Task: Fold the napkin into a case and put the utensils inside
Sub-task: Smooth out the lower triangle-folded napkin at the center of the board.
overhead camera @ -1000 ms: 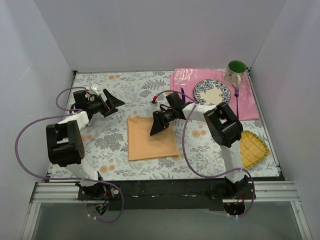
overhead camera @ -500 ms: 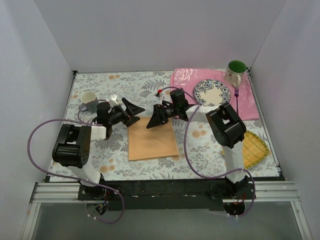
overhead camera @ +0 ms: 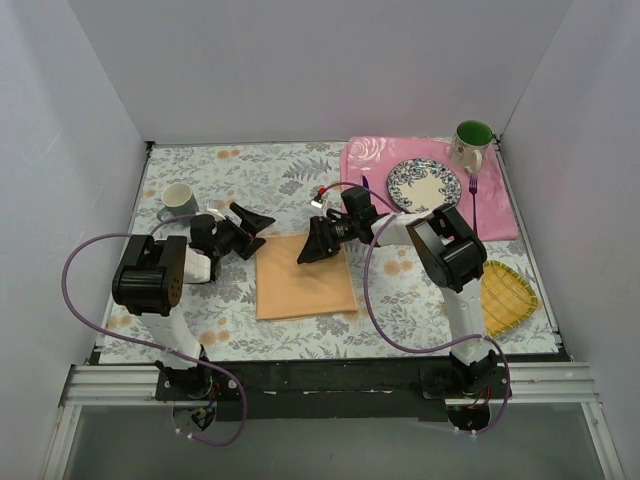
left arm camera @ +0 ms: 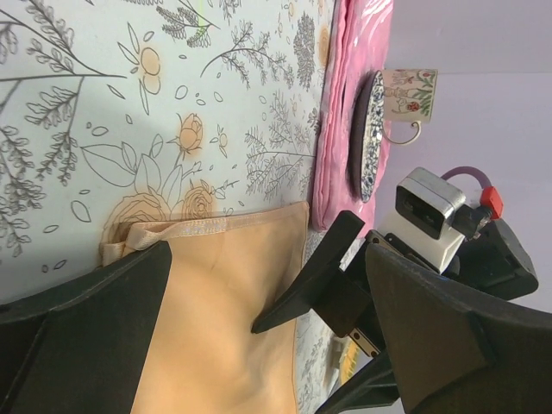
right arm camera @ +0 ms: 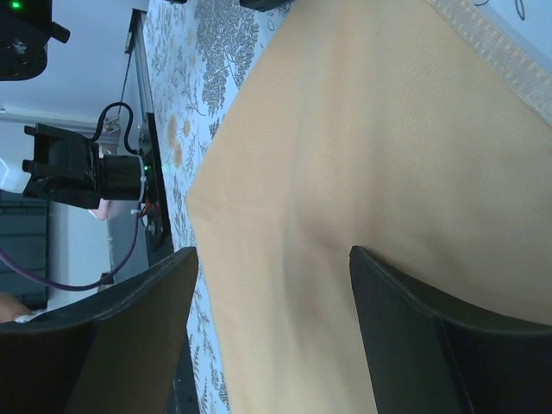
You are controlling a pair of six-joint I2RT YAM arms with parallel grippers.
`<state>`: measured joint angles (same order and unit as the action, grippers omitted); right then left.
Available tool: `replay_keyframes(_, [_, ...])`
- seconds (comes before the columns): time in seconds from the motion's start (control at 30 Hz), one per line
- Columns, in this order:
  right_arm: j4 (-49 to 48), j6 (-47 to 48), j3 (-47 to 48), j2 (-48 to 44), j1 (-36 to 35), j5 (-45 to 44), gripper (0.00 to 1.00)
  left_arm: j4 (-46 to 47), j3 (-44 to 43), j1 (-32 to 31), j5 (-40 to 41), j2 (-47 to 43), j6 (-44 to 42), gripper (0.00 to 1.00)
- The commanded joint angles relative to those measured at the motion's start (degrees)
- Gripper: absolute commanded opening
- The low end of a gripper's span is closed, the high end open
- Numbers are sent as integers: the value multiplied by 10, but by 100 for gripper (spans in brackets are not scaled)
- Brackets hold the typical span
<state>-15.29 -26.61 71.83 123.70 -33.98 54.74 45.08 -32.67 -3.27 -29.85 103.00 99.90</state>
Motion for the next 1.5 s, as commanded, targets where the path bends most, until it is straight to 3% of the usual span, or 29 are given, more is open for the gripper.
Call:
replay_keyframes(0.0, [43, 35, -21, 13, 2, -21, 80, 26, 23, 27, 6, 25, -1, 98])
replay_keyframes(0.2, [40, 42, -35, 12, -6, -23, 80, 38, 26, 32, -6, 31, 9, 98])
replay_keyframes(0.37, [-10, 5, -59, 7, -23, -27, 80, 11, 18, 70, -84, -14, -18, 98])
replay_keyframes(0.43, [-54, -33, -87, -5, -33, -38, 80, -37, 4, 74, -109, -37, -47, 98])
replay_keyframes(0.57, [-158, -130, -164, -42, -40, -68, 80, -220, -55, 87, -189, -93, -129, 98])
replay_keyframes(0.73, [-232, -180, -182, -87, -43, -69, 78, -421, -153, 143, -200, -102, -299, 96])
replay_keyframes(0.77, [-192, -159, -165, -88, -37, -61, 74, -509, -178, 143, -196, -94, -345, 87])
replay_keyframes(0.83, [-117, -100, -116, -87, -28, -47, 72, -554, -212, 143, -197, -81, -420, 74])
replay_keyframes(0.87, [-62, -49, -75, -86, -18, -38, 67, -580, -219, 143, -196, -78, -440, 67])
replay_keyframes(0.9, [-20, -20, -58, -87, -13, -30, 65, -592, -224, 140, -200, -75, -457, 55])
replay_keyframes(1.0, [83, 80, -34, -122, 2, -34, 62, -668, -274, 117, -185, -47, -538, 43])
replay_keyframes(1.23, [283, 239, -58, -184, 34, -112, 62, -743, -316, 59, -126, -2, -606, 50])
replay_keyframes(1.47, [379, 309, -45, -153, 78, -184, 60, -753, -346, 21, -91, 32, -625, 52])
